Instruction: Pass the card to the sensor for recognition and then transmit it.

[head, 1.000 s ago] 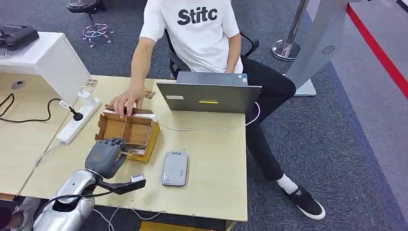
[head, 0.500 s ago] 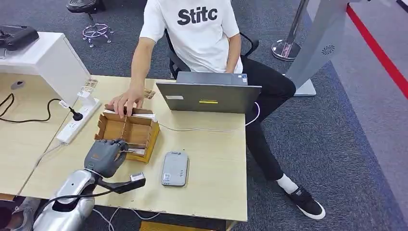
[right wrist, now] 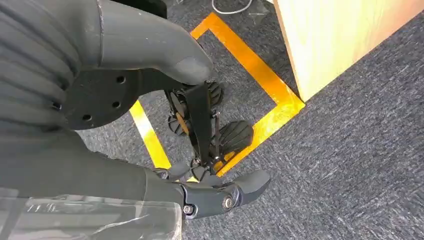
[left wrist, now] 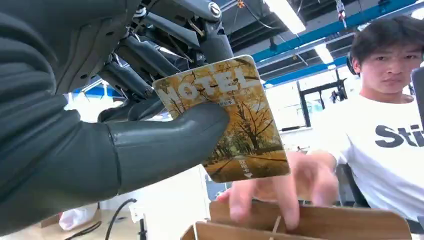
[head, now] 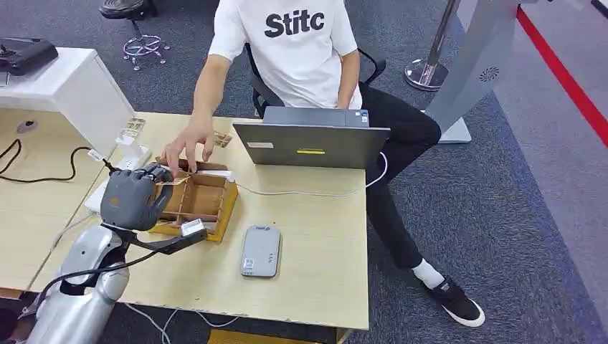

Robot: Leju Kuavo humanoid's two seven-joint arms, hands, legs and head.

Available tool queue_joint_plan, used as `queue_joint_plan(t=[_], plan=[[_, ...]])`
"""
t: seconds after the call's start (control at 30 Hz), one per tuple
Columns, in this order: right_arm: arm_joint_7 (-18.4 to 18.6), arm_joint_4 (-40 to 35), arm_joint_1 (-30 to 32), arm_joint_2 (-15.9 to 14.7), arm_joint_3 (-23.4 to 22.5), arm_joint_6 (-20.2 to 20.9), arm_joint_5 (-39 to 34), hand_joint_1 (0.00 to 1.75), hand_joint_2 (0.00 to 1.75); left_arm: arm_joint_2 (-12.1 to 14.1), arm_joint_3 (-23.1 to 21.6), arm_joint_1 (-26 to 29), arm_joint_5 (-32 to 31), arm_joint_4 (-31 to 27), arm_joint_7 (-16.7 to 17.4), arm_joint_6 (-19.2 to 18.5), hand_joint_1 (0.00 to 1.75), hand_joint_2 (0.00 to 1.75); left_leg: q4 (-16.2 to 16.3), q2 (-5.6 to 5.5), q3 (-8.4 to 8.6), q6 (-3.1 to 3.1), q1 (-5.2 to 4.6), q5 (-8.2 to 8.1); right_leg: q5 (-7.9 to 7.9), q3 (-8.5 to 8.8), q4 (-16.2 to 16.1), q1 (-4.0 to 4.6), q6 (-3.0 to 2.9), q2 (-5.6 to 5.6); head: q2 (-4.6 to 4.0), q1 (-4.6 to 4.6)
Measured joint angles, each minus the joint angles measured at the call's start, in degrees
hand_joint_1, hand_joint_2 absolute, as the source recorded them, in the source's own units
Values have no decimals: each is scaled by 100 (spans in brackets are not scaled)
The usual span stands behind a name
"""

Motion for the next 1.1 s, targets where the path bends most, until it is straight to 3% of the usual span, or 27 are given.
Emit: queue_joint_plan(t=[0.43,0.47,0.5,0.97,1.1], plan=[[4,0,0,0,-2,-7,18,0,175,0,24,-26,17,-29,15,-7,175,175,0,0,0,0,0,0,0,1,0,0,0,0,0,0],[7,0,0,0,-2,-4,22,0,175,2,26,-25,20,-29,20,-9,58,175,0,0,0,0,0,0,0,1,0,0,0,0,0,-2],[7,0,0,0,-2,-4,28,0,175,4,26,-25,22,-29,26,-9,3,175,0,0,0,0,0,0,0,0,0,0,0,0,0,0],[7,0,-1,0,-44,-7,52,0,175,4,29,-24,17,-29,83,-24,0,175,0,0,0,0,0,0,0,0,0,0,0,0,0,0],[7,0,-1,0,-52,-20,55,0,175,-13,85,47,137,-129,133,346,0,175,0,1,-1,0,0,0,0,1,1,0,0,2,0,-2]])
